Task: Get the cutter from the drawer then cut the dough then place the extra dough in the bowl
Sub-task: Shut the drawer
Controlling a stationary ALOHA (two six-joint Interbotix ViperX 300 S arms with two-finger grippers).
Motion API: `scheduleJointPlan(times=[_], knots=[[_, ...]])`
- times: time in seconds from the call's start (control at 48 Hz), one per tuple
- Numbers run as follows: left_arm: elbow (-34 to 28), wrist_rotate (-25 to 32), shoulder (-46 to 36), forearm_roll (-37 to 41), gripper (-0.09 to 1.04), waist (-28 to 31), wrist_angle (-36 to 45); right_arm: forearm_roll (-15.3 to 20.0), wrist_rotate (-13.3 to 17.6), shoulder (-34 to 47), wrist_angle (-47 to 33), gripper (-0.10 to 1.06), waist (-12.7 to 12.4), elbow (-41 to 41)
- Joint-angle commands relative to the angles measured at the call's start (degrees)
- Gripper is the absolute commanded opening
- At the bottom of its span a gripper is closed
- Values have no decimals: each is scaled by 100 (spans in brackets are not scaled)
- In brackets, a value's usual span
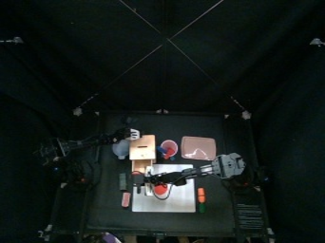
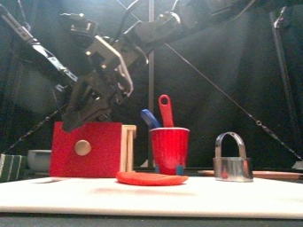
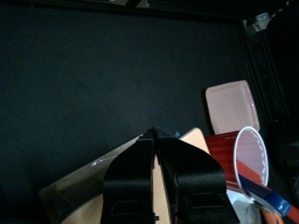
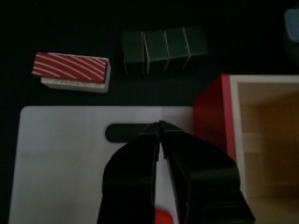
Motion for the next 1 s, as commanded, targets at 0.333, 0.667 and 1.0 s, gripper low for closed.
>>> scheduleJointPlan(times=[0.333,0.667,1.0], knots=[[-167,18,44,18,41,79,413,-193,26,369,624,51,-176,-967],[-246,35,97,62,40,79,773,-202,26,413,659,51,-369,-1063],[-527,35,343,176,40,88,984,-264,26,492,633,51,-536,-1195]])
